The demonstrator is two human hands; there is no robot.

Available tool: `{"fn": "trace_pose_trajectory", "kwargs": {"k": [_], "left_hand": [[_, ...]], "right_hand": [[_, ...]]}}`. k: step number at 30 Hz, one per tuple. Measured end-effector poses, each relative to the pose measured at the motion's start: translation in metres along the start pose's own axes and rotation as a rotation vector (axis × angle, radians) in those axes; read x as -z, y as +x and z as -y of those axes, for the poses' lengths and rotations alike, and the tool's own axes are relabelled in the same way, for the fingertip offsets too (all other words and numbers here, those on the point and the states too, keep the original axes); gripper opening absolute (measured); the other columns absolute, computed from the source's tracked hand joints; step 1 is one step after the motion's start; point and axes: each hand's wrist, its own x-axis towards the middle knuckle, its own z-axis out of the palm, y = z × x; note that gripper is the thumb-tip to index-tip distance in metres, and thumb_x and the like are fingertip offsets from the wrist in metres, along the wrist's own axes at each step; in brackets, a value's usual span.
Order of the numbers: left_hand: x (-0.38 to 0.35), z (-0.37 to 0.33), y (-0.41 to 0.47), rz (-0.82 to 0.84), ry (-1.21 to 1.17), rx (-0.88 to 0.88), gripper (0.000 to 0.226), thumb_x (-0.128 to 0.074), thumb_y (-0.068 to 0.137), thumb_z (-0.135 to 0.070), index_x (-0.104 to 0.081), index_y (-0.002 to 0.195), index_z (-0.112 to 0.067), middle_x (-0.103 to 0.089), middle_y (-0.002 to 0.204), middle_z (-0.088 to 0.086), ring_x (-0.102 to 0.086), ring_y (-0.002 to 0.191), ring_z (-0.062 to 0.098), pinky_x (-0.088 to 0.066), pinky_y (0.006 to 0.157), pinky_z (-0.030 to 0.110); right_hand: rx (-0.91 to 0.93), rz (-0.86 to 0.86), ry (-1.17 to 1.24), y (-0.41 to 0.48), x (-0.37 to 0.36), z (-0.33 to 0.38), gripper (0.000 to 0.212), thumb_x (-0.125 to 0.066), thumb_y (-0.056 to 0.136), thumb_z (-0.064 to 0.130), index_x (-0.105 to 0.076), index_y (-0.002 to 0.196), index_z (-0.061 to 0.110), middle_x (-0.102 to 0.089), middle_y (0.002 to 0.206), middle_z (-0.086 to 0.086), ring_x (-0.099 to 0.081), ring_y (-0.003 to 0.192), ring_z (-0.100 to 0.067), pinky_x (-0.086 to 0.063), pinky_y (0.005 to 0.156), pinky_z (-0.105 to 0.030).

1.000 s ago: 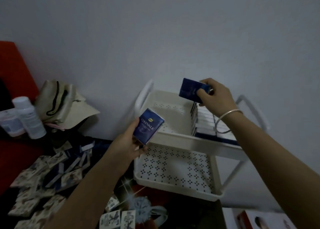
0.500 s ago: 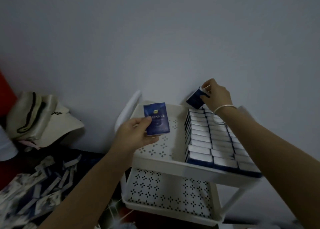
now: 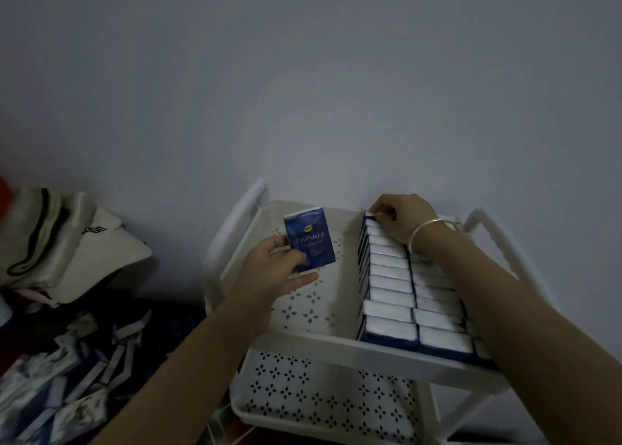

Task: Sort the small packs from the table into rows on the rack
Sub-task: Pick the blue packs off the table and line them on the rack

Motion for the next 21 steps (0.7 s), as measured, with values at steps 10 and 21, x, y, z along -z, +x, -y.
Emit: {"fn": "trace_pose_trajectory", "kwargs": {"k": [10,21], "left_hand": [[-0.009,-0.010,0.024,-0.017,0.075,0.024,0.015,-0.058,0.092,-0.015,-0.067,0.102,-0.020,-0.070,0.097,0.002,-0.065,0.085,0.012,-0.052,0.071,0.025],[-0.092,-0.004,0.109,-0.179,0.725,-0.645,0.027,-0.067,0.079,-0.007,-0.073,0.103,-0.017,-0.070,0.102,0.003,-0.064,0.091,0.017,-0.041,0.075,0.012]], "right_hand": [[-0.033,-0.043,0.044,-0.005,-0.004,0.000,0.021,-0.050,0.090,0.027,-0.069,0.097,0.021,-0.070,0.095,-0.010,-0.063,0.091,-0.032,-0.048,0.085,-0.034],[-0.291,-0.098,0.523,-0.004,0.007,0.009,0.075,-0.013,0.093,0.064,-0.074,0.084,0.021,-0.070,0.091,0.000,-0.060,0.089,-0.019,-0.042,0.087,-0.031]]}}
